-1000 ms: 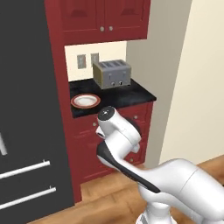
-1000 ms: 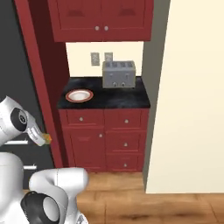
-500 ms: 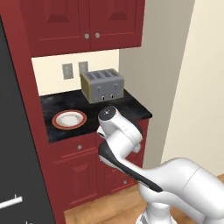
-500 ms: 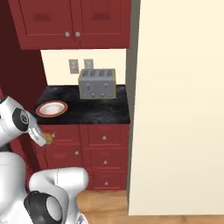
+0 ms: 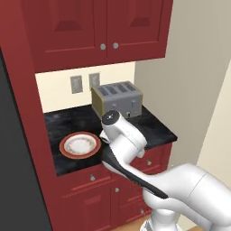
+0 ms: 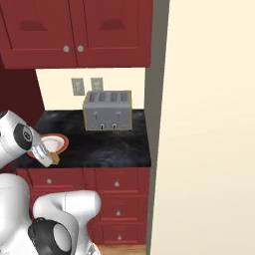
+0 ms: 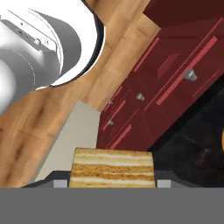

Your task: Take the baked cake out of the oven and place it on the plate for cooling. Then close the oven door.

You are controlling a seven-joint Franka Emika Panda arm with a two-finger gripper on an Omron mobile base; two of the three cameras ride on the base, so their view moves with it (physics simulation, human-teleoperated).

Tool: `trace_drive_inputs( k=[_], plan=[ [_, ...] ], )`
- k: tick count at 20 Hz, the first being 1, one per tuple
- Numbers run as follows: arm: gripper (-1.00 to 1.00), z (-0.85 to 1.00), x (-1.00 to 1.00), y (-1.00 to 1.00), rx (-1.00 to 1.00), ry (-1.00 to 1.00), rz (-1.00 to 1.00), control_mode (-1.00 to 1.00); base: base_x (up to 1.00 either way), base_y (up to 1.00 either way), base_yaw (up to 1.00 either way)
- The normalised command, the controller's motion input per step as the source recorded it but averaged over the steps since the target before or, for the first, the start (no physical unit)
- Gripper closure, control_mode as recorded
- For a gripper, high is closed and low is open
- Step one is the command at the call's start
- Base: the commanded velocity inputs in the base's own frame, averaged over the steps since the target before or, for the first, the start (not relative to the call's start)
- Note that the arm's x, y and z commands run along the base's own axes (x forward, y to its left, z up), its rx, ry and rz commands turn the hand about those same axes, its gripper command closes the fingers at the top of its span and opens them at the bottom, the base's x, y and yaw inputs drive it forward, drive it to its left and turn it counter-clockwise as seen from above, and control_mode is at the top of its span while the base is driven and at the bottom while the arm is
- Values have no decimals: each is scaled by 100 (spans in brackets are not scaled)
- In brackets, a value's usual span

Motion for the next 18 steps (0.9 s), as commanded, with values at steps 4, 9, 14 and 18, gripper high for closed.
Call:
trace_drive_inputs(
  k=[4, 9, 14, 18],
  plan=[
    [100, 0, 0, 0, 0, 0, 0, 100, 65, 4, 1],
    [100, 0, 7, 18, 15, 11, 10, -100, 9, 2, 1],
    [100, 0, 0, 45, 11, 2, 26, -100, 0, 0, 0],
    [100, 0, 13, 49, 1, -2, 17, -100, 0, 0, 0]
  ],
)
